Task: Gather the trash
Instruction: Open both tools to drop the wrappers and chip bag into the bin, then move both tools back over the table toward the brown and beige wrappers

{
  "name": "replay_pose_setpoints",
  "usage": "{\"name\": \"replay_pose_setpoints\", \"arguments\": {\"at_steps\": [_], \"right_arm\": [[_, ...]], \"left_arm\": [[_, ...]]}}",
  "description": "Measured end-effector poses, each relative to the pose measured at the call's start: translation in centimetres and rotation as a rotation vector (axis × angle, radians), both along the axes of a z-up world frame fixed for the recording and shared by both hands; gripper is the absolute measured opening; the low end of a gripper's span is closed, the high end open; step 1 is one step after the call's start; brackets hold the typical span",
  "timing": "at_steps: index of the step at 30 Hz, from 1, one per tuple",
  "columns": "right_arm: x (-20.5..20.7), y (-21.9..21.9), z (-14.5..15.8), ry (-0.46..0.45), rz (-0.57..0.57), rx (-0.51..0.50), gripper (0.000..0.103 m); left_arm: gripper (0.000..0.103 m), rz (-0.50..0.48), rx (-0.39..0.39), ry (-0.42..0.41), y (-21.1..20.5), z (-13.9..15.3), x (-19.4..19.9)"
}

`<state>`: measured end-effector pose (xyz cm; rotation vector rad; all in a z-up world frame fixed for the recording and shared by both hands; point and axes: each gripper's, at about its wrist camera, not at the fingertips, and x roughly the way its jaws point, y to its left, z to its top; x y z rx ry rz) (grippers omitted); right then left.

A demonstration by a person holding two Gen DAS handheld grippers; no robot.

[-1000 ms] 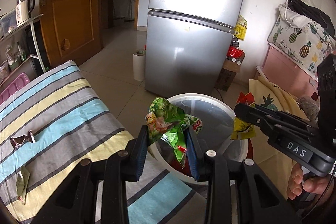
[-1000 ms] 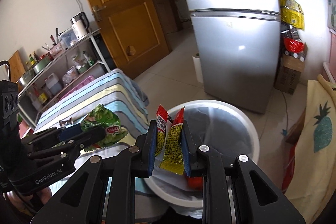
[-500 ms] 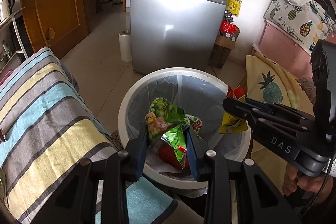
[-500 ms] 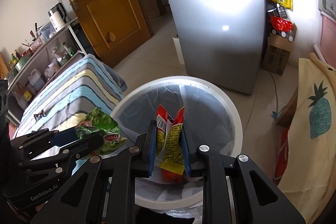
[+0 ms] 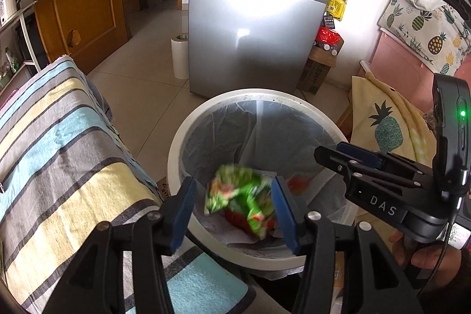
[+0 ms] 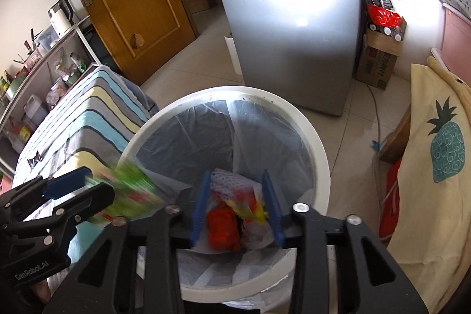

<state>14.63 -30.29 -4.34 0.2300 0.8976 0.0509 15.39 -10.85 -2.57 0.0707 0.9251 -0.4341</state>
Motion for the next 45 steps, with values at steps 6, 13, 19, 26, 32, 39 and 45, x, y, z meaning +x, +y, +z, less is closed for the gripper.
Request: {"name": "replay_pose_setpoints", "arguments": {"at_steps": [6,13,19,26,32,39,45], "right_arm": [[-0.3,0.3,0.4,-0.009,-0.004,-0.004,0.045],[-0.9,1.1,1.3,-0.034,0.002,-0.008,0.045],[-1.5,1.8,2.2,-0.058,0.001,-0.009,0.045],[-2.3,3.6,3.5,-0.098,0.032,-0.014,0.046],[-2.7,5.3,4.7,-0.13,0.066,-0.01,0.054],[-2.7,8.0,5.5,-0.155,0.13,-0.005,0.055],[-2.6,11.2,6.1,-0.177,0.197,0.004,0.055]], "left_arm": [[0.063,0.018,-0.003,-0.016,0.7,0.4,-0.3],[0.065,0.044,0.005,-0.062,2.2,1.6,-1.2],[0.068,0.087,-0.014,-0.085,4.2,2.6,-1.9],[0.07,0.148,-0.03,-0.116,6.8,3.6,-3.1],[0.07,0.196,-0.037,-0.135,9.0,4.1,-3.9],[0.071,0.281,-0.028,-0.156,12.6,4.4,-5.1],[0.072,0.368,-0.019,-0.171,16.6,4.3,-6.1]]}}
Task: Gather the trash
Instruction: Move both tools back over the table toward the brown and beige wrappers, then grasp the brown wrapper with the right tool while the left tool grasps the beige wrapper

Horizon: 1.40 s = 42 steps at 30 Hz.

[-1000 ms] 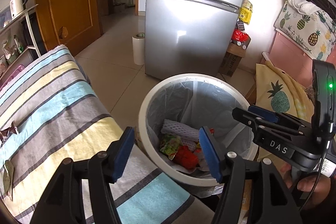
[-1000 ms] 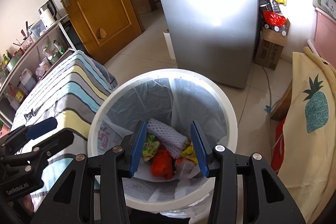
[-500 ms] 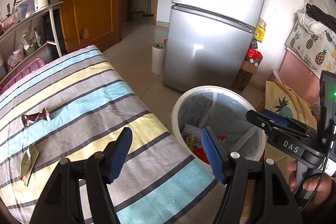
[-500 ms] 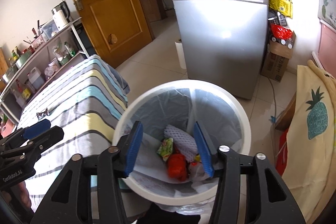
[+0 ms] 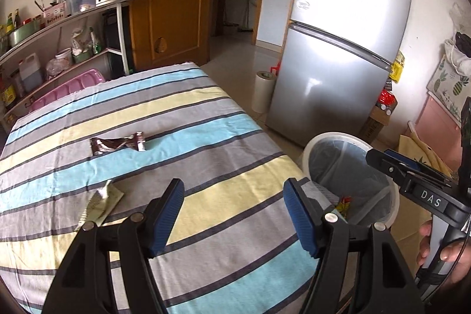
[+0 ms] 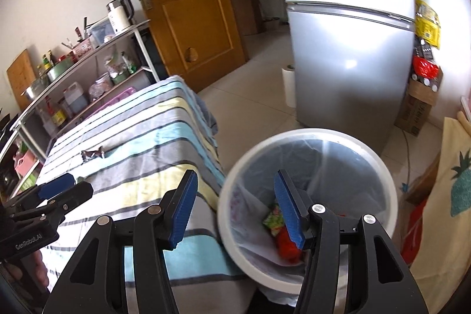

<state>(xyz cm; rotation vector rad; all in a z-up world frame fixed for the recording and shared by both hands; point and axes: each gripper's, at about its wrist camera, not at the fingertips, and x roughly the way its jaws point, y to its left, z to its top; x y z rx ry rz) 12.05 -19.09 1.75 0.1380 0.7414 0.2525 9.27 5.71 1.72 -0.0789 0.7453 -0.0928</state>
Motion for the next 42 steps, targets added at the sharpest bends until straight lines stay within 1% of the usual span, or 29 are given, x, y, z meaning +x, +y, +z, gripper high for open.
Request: {"name": "replay_pose_setpoints", "arguments": {"at_steps": [6,11,12,14,17,20,22,25,28,31,34,37,40,42], "right_arm": [[0.6,3.4,0.2,-0.008,0.087,-0.007,0.055],[1.5,6.9,0.0,-0.004,0.16,-0.007,0.056],[1.7,7.6,-0.1,-0.001,0.177,-0.011,0.056],[2.1,8.8,-0.3,0.003,0.205,-0.021,0.056],[2.7,11.0,-0.6,0.007,0.255,-0.044,0.056],[3.4,12.6,-0.8,0.013,0.289,-0.052,0.056],[3.6,13.3,-0.9,0.015,0.305,-0.049,0.056],[4.2,14.7,-1.0,0.02,0.329,-0.056,0.056],[5.0,16.0,-1.3,0.03,0.355,-0.069,0.056],[5.9,17.8,-1.6,0.041,0.397,-0.078,0.056],[6.6,20.1,-1.9,0.042,0.461,-0.107,0.056],[7.4,22.0,-2.2,0.056,0.527,-0.11,0.056],[8.0,23.8,-2.4,0.058,0.593,-0.117,0.056],[8.5,25.3,-2.6,0.044,0.639,-0.133,0.056]], "left_arm": [[0.072,0.112,-0.007,0.001,5.2,-0.3,-1.0],[0.074,0.209,-0.041,0.032,9.7,-1.2,-1.5],[0.074,0.225,-0.036,0.037,10.4,-1.4,-1.6],[0.075,0.247,-0.024,0.06,11.7,-2.0,-1.6],[0.075,0.26,-0.029,0.085,13.1,-2.8,-1.5],[0.075,0.265,-0.026,0.098,13.6,-3.4,-1.2],[0.075,0.252,-0.025,0.106,13.6,-3.8,-0.8],[0.075,0.246,0.006,0.124,13.4,-4.4,0.0],[0.075,0.221,-0.001,0.155,13.2,-5.2,0.8],[0.075,0.224,0.016,0.168,13.2,-5.7,1.1],[0.075,0.214,0.023,0.176,13.2,-6.0,1.3],[0.075,0.24,0.037,0.173,13.6,-6.1,1.4],[0.075,0.252,0.02,0.168,14.3,-6.1,1.4],[0.075,0.259,0.018,0.168,14.5,-6.1,1.5]]}}
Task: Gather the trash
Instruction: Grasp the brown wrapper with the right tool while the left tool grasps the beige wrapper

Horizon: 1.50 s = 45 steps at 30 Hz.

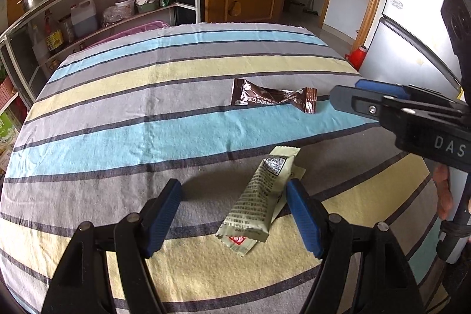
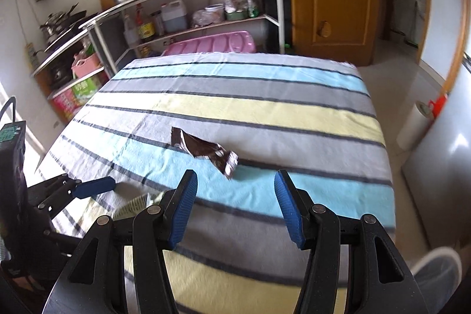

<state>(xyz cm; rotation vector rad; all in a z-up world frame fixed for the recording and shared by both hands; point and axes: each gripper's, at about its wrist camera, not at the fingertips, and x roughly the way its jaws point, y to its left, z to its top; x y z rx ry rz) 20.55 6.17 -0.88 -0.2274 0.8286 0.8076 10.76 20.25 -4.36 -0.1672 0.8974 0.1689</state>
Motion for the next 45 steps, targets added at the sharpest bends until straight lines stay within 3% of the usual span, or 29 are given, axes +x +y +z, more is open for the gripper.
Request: {"name": "replay_pose_setpoints", "arguments": {"at_steps": [8,16,23,26,27,28,30,33,40,45], "right_arm": [[1.7,4.2,-1.6,0.008,0.158,-0.045,0.056],[2.9,6.0,-3.6,0.026,0.184,-0.118,0.056],[3.1,5.7,-3.6,0.029,0.177,-0.103,0.055],[3.2,5.7,-3.4,0.021,0.166,-0.108,0.05],[3.2,5.7,-3.4,0.015,0.159,-0.111,0.044],[3.1,5.6,-3.4,0.013,0.157,-0.11,0.034],[3.1,5.5,-3.3,0.015,0.153,-0.104,0.026],[3.0,5.4,-3.3,0.016,0.155,-0.101,0.021],[1.9,5.3,-3.1,-0.024,0.158,-0.11,0.02],[1.7,4.4,-2.9,0.006,0.15,-0.073,0.02]], "left_arm": [[0.075,0.0,0.012,-0.001,0.1,-0.1,0.2],[0.081,-0.019,-0.002,-0.004,0.1,-0.2,0.4],[0.081,-0.02,0.019,0.004,-0.2,-0.2,0.9],[0.079,-0.016,0.036,0.01,-0.4,-0.2,1.0],[0.079,-0.015,0.04,0.01,-0.4,-0.2,1.0],[0.077,-0.014,0.04,0.009,-0.4,-0.2,1.0],[0.072,-0.007,0.044,0.008,-0.2,-0.1,0.9],[0.062,0.002,0.047,0.002,0.0,-0.1,0.8],[0.032,0.041,0.027,-0.013,1.0,0.1,0.4],[0.03,0.05,-0.007,-0.023,1.4,0.2,0.1]]}}
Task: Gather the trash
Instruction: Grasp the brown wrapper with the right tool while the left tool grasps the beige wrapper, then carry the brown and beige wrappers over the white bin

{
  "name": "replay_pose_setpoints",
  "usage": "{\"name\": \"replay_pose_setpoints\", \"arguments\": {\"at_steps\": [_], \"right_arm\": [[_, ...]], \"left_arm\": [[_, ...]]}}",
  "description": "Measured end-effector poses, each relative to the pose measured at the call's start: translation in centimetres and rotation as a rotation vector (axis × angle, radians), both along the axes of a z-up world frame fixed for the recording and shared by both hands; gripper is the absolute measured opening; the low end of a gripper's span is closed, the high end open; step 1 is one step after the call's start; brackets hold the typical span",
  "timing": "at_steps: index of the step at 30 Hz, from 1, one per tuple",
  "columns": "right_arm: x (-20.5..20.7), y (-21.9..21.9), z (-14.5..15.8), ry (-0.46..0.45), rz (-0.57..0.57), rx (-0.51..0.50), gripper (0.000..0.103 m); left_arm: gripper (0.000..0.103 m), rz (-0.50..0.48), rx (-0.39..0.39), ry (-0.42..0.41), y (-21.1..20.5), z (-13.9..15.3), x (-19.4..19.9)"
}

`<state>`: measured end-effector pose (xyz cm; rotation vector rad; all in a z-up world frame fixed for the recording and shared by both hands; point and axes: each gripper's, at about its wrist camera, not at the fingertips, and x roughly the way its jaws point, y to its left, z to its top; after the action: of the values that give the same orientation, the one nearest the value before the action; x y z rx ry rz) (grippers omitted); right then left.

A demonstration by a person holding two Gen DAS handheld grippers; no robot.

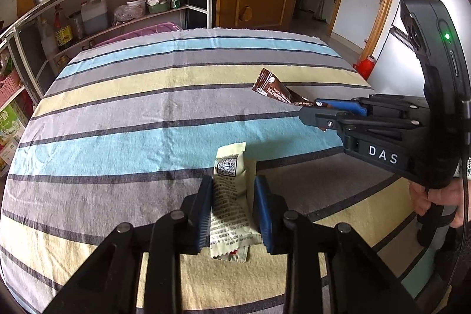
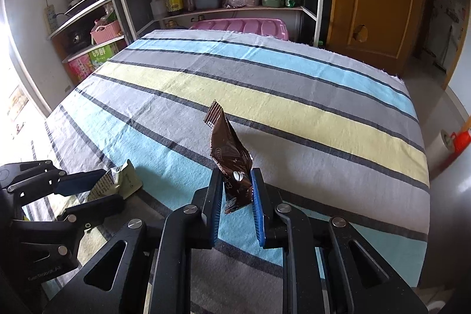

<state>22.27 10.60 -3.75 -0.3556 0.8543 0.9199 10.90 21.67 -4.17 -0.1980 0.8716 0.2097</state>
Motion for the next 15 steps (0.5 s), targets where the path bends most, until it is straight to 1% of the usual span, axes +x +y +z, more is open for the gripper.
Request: {"name": "replay_pose_setpoints", "arguments": {"at_steps": [6,10,15], "right_arm": [[-0.6,-1.1,0.3,0.015,-0.025,0.031,0.02],[-1.3,-2.3,0.7,0.017,-0.052,0.059,0.019],[-2.3,-3.9,1.8,0.027,-0.084,0.114,0.019]], "left_arm": [[0.029,0.003,-0.027,-0.008,0.2,0.2,-0.4],[0.029,0.007,-0.031,-0.03,0.0,0.8,-0.9],[0.029,-0.012,-0.02,-0.052,-0.6,1.7,-1.5]]}}
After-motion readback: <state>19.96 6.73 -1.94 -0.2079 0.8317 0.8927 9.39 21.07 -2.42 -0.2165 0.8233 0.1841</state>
